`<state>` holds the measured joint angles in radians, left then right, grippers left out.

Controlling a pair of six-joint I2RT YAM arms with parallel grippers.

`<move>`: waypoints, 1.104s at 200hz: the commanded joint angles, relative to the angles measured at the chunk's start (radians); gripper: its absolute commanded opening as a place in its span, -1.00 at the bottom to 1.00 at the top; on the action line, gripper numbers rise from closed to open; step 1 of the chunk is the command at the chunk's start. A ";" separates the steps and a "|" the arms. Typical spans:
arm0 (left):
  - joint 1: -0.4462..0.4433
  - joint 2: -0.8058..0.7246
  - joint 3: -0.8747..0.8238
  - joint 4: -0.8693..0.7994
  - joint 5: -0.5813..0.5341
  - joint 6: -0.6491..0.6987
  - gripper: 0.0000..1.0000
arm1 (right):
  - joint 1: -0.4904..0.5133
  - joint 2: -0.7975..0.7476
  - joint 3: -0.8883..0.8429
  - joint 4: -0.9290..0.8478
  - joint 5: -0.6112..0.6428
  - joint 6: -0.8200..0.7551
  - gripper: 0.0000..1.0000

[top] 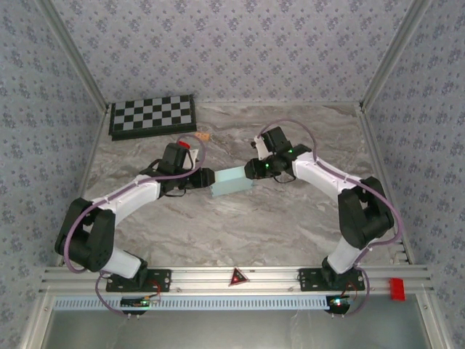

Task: Fold the paper box

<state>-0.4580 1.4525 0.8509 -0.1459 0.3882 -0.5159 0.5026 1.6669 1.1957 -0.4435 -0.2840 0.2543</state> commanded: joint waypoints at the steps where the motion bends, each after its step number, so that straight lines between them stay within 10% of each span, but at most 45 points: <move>1: 0.004 -0.025 0.033 -0.111 -0.037 0.025 -0.13 | -0.016 0.045 0.035 -0.124 0.090 -0.032 -0.23; 111: -0.003 0.005 0.282 -0.304 -0.181 0.264 0.28 | -0.083 -0.237 -0.159 0.063 0.143 -0.010 0.10; 221: -0.170 0.212 0.523 -0.464 -0.236 0.790 0.83 | -0.215 -0.485 -0.421 0.078 0.153 0.038 0.14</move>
<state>-0.5991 1.6211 1.3083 -0.5293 0.1566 0.1020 0.3000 1.2190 0.7971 -0.3622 -0.1421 0.2745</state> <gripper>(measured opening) 0.904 0.568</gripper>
